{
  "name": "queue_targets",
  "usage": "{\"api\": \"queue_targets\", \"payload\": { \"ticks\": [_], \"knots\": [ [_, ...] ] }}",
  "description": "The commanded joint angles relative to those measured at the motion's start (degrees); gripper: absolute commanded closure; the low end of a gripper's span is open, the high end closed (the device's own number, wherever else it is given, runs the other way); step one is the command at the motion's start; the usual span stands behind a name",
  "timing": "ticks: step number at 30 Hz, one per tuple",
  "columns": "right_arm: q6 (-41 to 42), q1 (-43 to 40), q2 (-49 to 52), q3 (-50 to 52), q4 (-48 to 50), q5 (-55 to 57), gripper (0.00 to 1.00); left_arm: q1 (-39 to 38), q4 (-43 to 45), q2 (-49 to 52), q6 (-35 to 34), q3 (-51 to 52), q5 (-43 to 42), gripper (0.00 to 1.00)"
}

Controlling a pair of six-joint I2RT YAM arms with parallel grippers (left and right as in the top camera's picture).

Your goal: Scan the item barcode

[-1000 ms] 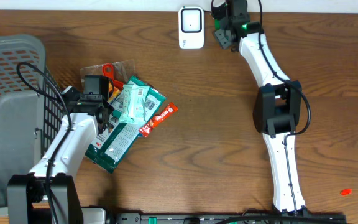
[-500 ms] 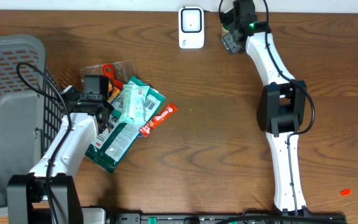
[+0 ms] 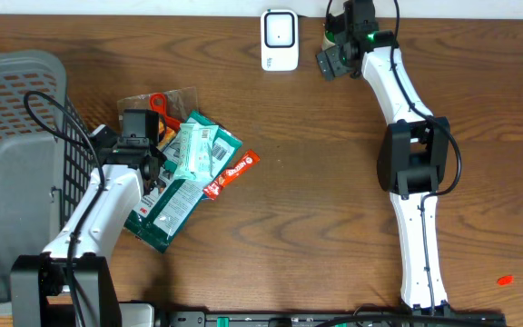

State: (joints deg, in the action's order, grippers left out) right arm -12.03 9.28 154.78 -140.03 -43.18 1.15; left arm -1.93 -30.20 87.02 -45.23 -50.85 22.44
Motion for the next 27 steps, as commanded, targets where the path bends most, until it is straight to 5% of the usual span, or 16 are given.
{"api": "queue_targets", "payload": {
  "ticks": [1, 14, 27],
  "knots": [
    [8.6, 0.6, 1.9, 1.0, 0.8, -2.7, 0.01, 0.4, -0.1, 0.7, -1.1, 0.4, 0.8, 0.11],
    [13.6, 0.7, 1.9, 1.0, 10.8, -1.2, 0.03, 0.4, -0.1, 0.7, -1.1, 0.4, 0.8, 0.11],
    [13.6, 0.9, 1.4, 0.9, 10.7, -1.2, 0.03, 0.4, 0.6, 2.5, -1.1, 0.4, 0.8, 0.11]
  ]
}}
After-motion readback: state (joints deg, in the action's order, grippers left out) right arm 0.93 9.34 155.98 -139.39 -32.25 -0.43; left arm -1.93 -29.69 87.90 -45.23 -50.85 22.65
